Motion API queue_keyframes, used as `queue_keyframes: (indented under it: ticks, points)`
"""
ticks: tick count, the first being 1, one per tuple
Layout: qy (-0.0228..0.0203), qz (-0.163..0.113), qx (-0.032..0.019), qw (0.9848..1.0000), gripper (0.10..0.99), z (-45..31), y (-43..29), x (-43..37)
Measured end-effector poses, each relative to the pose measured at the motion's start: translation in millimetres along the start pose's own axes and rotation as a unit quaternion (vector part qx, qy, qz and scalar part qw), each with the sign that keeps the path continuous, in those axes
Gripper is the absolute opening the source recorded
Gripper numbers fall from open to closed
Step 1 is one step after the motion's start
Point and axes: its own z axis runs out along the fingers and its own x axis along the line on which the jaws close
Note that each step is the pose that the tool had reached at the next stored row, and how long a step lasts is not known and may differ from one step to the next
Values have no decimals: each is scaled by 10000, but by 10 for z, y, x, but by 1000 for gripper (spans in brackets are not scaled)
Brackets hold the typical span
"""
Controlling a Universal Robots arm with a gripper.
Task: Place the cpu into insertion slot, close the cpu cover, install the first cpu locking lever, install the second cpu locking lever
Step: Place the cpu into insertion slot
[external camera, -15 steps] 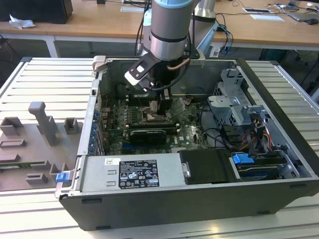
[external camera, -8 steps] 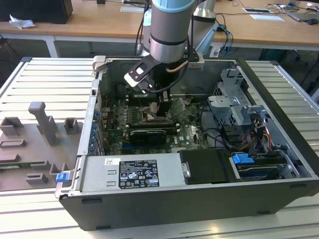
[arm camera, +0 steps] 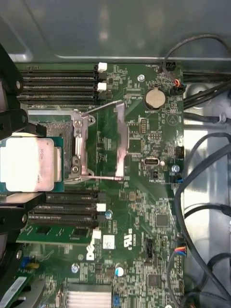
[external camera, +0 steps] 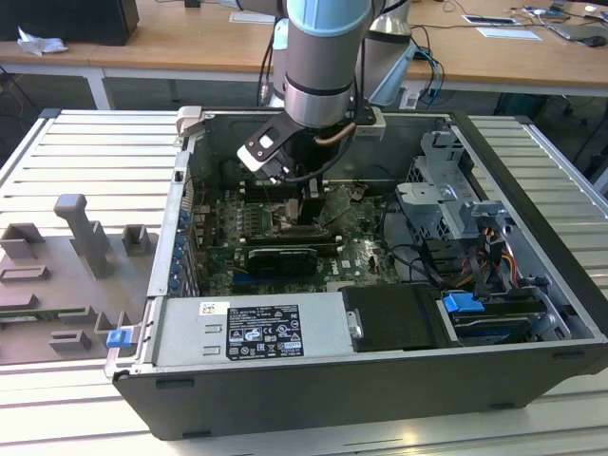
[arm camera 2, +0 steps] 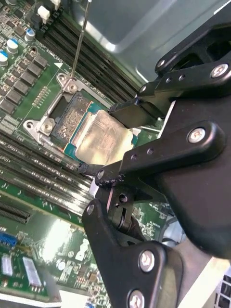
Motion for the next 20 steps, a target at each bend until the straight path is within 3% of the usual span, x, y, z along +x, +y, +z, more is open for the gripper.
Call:
queue_keyframes:
  ticks: [6, 9, 10, 15, 20]
  points:
    - [-6, 0, 0, 10000, 541, 106, 1, 104]
    - [-98, 0, 1, 10000, 541, 149, -3, 125]
    - [-154, 1, 2, 9999, 541, 166, -5, 139]
    - [-162, -1, 2, 9999, 541, 220, -55, 166]
    - [-162, 8, 2, 9999, 541, 275, -59, 201]
